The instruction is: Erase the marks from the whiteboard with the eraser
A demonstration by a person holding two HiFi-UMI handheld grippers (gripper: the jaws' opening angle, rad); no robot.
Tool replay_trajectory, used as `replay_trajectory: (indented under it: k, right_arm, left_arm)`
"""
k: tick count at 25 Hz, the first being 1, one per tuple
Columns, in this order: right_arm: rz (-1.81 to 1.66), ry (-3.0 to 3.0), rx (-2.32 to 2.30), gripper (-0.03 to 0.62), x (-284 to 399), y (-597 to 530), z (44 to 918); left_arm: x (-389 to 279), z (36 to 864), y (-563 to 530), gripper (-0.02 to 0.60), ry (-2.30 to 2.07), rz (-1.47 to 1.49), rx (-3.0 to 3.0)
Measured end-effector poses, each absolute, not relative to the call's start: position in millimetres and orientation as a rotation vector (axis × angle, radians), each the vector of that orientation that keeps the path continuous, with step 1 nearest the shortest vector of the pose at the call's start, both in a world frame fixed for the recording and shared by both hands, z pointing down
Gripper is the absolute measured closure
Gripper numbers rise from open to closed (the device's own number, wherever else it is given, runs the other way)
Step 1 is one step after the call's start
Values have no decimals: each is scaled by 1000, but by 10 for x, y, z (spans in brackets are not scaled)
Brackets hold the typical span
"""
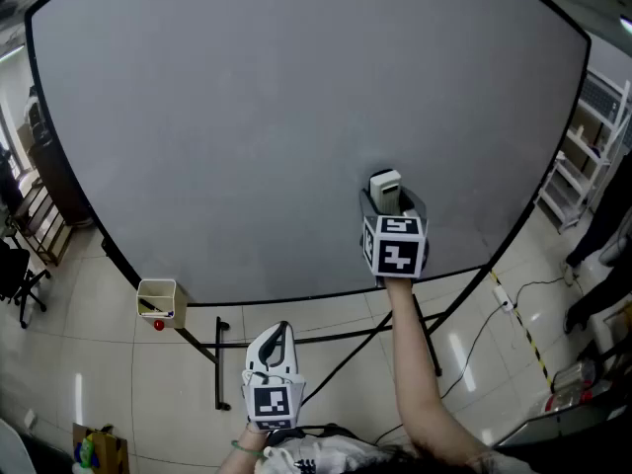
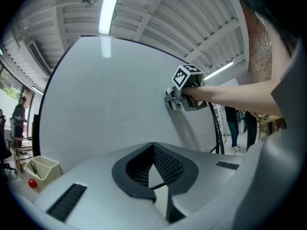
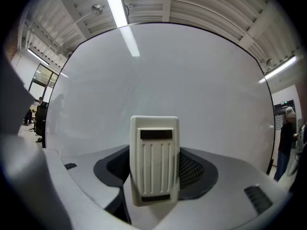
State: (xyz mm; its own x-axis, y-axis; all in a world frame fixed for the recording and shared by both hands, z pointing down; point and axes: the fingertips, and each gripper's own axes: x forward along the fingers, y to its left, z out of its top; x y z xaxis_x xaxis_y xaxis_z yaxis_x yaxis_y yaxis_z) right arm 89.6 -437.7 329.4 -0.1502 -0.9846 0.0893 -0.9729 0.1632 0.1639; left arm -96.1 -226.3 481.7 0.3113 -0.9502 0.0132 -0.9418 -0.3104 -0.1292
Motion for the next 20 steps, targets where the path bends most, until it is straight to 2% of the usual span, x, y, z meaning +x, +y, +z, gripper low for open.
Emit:
replay_trajectory:
  k: [8,13,20]
  right_arm:
    - [46,-2391,1945,318,877,-4376,3413]
    - [-59,-2366,1752,313,562,-4297,3621]
    - [-199,-2440,1882,313,784,-4322,2303]
  left_arm:
    - [-939,4904,-2370,579,1856,-157,-2455]
    - [-888,4871,-2419,580,1880,-128,-2471]
    - [-933,4918,-2386,579,1874,-158,-2447]
